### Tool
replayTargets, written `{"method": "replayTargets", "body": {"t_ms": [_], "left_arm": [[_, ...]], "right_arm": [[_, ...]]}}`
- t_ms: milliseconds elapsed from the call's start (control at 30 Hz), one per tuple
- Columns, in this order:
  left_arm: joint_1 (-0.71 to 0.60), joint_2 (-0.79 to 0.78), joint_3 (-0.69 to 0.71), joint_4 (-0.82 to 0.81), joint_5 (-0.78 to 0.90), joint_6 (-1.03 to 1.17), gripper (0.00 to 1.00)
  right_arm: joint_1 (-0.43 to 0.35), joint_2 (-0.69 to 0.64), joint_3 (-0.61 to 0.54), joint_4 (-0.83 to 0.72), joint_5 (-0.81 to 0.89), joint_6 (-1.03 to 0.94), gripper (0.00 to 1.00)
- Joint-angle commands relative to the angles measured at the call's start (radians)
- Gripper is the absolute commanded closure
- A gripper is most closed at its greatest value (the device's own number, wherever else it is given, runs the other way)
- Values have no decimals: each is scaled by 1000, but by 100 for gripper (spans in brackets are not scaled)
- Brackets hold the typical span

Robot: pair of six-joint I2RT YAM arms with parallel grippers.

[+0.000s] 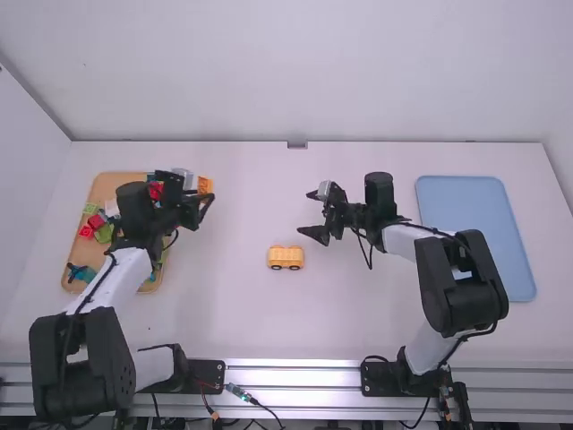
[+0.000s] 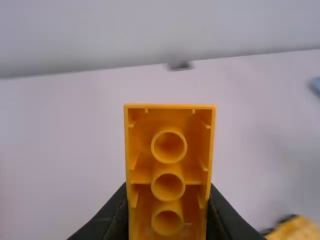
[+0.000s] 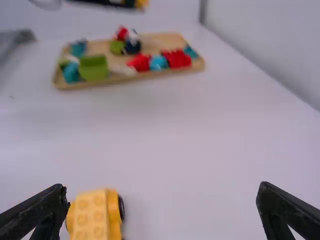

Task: Assemble lego blocks to make yellow taxi

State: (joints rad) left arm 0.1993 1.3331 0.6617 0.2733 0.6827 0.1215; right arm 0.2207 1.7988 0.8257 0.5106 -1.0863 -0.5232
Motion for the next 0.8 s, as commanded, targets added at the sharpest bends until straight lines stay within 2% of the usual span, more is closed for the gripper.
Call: {"method": "replayTargets", "body": {"t_ms": [0,100,233,433,467,600,767], "left_arm": [[-79,5,-34,73,235,-9,98],[-167,51,-48,201,294,-62,98],[-247,113,-50,345,370,-102,98],[-332,211,-26,497,441,-130,98],[-336,216,-24,504,448,-131,98],[-366,260,-14,585,480,-131,98],[-369,285,-14,650,486,-130,98]], "right_arm": [[-4,-17,26,86,-238,143,1],[-3,-17,26,238,-271,287,1],[-3,-17,26,361,-308,376,0],[23,-17,26,529,-303,603,8],[25,-17,26,537,-300,620,8],[50,-18,26,559,-301,684,20],[64,-17,26,552,-305,685,25]]}}
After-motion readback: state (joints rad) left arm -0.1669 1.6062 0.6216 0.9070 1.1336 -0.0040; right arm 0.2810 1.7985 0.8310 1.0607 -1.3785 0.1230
